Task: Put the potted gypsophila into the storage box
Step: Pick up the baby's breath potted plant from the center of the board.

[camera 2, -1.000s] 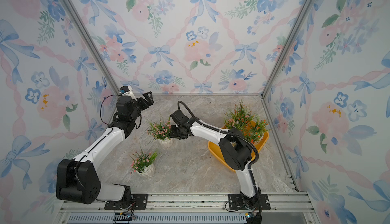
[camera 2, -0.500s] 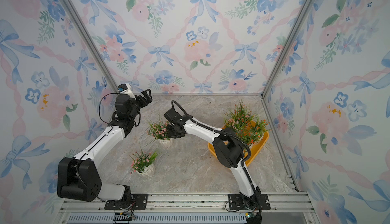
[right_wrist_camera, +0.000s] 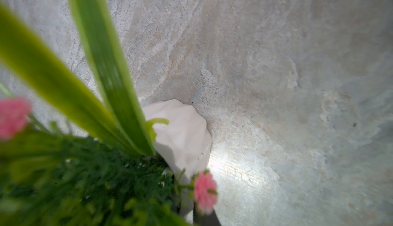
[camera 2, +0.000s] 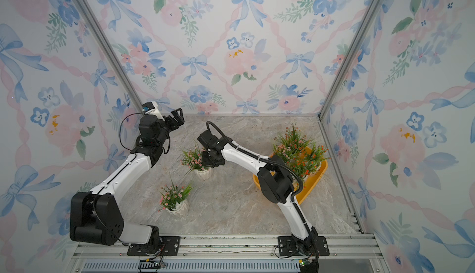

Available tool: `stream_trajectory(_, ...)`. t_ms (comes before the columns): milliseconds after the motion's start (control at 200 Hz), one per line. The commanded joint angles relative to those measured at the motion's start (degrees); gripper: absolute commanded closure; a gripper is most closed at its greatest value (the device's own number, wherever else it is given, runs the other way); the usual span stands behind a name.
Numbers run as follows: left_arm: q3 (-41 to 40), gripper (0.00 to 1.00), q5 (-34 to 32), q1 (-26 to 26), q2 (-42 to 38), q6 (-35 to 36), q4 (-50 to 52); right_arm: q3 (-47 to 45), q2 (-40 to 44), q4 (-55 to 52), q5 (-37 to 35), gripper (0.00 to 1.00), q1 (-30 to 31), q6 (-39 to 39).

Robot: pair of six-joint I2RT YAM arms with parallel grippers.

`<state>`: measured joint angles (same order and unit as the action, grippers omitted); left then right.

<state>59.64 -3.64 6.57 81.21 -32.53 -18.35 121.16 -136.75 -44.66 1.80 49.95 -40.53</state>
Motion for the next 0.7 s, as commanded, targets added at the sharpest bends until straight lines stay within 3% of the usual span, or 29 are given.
stream_trajectory(0,0.3,0.02,-0.45,-0.59,0.53,1.3,-1.61,0.43,-2.74,-5.66,-3.03,0.89,0.36,0.75)
stream_trajectory(360,0.25,0.02,-0.41,-0.68,0.68,1.25,-1.74,-0.59,0.93,-6.01,-7.65,1.0,0.25,1.04)
stream_trajectory(695,-0.25,0.02,0.29,-0.68,1.51,-0.61,-2.31,-11.51,15.01,-2.17,-15.12,1.0,-1.13,1.04)
